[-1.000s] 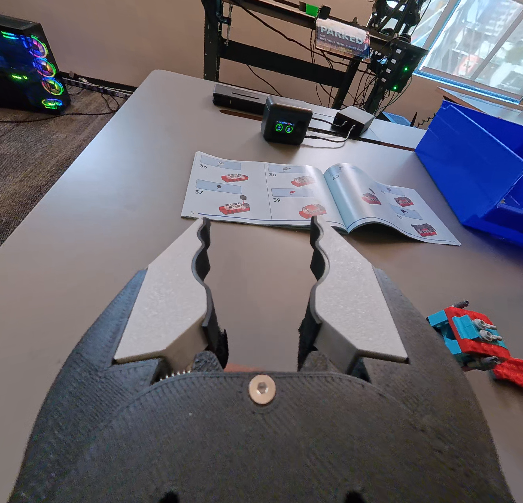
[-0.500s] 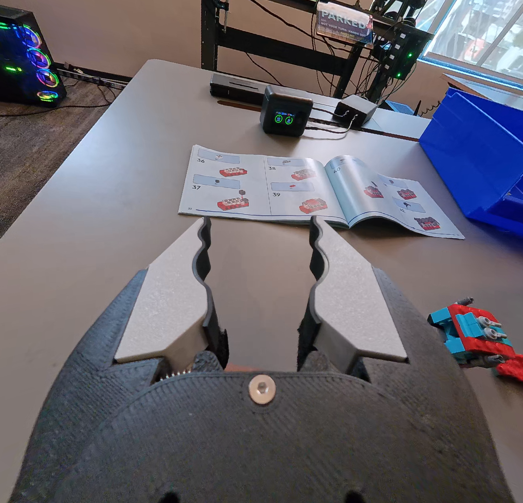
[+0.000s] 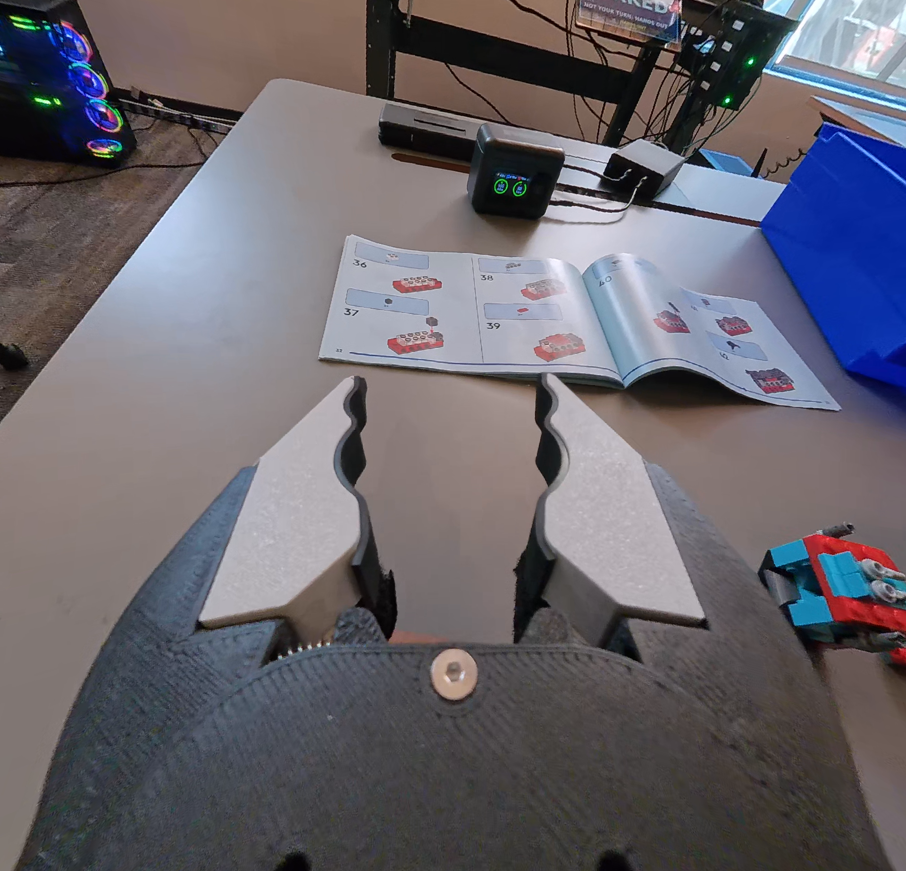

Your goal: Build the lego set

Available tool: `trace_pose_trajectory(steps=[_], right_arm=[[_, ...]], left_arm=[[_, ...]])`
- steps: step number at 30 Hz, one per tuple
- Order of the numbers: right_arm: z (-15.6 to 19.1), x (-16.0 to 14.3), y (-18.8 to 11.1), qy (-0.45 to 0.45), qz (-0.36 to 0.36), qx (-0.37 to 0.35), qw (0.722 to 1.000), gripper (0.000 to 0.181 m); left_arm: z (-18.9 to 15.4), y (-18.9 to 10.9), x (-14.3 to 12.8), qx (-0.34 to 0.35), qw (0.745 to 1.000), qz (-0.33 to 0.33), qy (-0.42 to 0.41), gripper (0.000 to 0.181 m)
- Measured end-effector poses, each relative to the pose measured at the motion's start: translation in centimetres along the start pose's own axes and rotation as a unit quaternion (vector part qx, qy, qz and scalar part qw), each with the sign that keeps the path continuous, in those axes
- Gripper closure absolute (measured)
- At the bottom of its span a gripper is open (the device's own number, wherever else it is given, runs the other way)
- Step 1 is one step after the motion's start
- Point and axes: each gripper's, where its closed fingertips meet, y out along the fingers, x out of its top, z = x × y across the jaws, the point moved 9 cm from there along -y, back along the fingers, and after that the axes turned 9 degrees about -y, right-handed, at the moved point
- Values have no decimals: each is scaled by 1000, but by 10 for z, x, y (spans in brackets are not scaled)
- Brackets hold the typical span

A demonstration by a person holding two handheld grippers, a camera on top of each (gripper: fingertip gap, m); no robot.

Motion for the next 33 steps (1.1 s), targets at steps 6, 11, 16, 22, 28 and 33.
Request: trace_pose_trajectory(steps=[6, 11, 16, 22, 28, 33], right_arm=[[12, -2, -10, -2, 6, 28, 1000, 150], [18, -3, -16, -10, 8, 32, 999, 150], [20, -4, -18, 0, 13, 52, 999, 150], [28, -5, -28, 0, 25, 92, 995, 150], [29, -5, -30, 2, 30, 99, 995, 149], [31, -5, -33, -2, 28, 103, 994, 149]], left_arm=[[-9, 4, -3, 29, 998, 15, 50, 111], [-17, 6, -6, 47, 994, 20, 95, 111], [-18, 11, -9, 69, 991, 42, 105, 111], [-35, 14, -12, 94, 986, 65, 122, 108], [-119, -1, -3, 59, 988, 45, 133, 109], [-190, -23, 5, 32, 987, 36, 156, 109]])
